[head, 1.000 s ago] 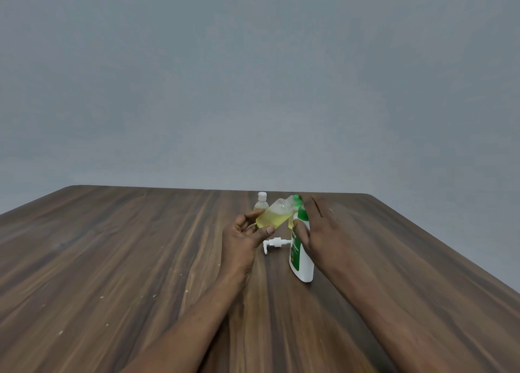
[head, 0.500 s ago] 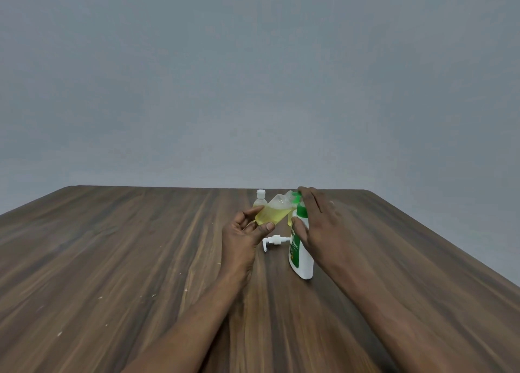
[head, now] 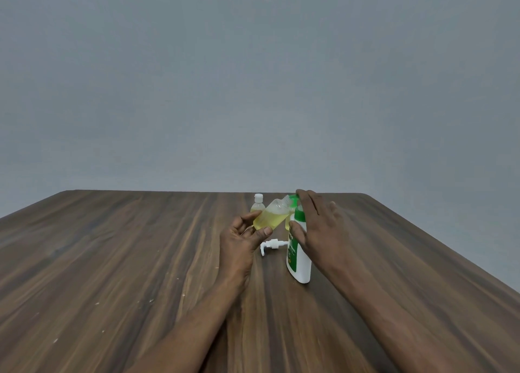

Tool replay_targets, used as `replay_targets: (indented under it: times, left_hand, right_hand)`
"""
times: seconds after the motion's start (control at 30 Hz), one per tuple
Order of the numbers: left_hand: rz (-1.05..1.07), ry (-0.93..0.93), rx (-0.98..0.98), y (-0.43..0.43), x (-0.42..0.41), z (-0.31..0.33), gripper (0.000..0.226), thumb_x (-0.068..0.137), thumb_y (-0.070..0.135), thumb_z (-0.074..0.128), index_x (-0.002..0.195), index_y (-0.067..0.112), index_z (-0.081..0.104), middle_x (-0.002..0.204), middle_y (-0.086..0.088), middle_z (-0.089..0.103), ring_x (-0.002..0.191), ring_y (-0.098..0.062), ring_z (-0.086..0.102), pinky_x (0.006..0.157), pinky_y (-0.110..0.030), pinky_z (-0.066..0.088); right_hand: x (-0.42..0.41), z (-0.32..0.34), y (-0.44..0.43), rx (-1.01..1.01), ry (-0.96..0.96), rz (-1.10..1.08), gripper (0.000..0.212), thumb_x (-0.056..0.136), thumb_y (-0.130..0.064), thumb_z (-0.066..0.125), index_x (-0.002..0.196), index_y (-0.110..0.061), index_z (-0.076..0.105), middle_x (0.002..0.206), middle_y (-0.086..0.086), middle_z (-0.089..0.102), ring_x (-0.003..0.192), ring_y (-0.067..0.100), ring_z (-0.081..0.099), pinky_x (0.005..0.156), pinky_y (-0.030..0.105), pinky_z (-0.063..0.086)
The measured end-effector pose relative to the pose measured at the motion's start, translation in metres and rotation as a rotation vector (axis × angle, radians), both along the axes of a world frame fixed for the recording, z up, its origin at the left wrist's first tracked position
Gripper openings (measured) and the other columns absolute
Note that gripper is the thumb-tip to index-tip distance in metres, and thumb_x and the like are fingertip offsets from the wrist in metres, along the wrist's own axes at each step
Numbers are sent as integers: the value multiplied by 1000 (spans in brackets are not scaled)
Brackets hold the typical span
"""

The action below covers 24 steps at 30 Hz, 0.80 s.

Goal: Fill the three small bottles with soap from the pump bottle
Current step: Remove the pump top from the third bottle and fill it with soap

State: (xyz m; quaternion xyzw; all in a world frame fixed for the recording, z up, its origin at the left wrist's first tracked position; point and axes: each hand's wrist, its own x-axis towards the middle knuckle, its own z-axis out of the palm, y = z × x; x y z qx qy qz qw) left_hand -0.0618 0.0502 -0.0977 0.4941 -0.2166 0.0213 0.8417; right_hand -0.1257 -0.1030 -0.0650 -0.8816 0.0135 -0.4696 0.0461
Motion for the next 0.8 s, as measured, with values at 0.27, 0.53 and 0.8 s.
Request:
replay_targets:
  times: [0.27, 0.53, 0.8]
  left_hand:
    - [13, 4, 23, 0, 1, -3, 41, 79, -13, 73, 116, 0, 66, 115, -14, 74, 99, -19, 74, 82, -27, 60]
    - [-8, 47, 12, -5, -2, -6, 37, 79, -11, 74, 111, 8, 69, 110, -13, 76, 98, -23, 72, 88, -37, 58]
    - [-61, 124, -44, -13, -8, -7, 38, 81, -10, 72, 117, 1, 65, 110, -16, 75, 94, -23, 74, 78, -32, 61]
  right_hand:
    - [4, -5, 4, -75, -110, -57, 49, 85, -33, 48, 126, -9, 57, 118, 6, 63, 108, 17, 52, 95, 57, 51]
    - [3, -3, -1, -19, 11, -35, 68, 81, -27, 70, 143, -12, 45, 137, 7, 55, 125, 25, 54, 104, 59, 41]
    - [0, 0, 2, 21, 66, -12, 71, 83, -45, 37, 146, -12, 44, 143, 6, 51, 132, 23, 49, 111, 55, 34]
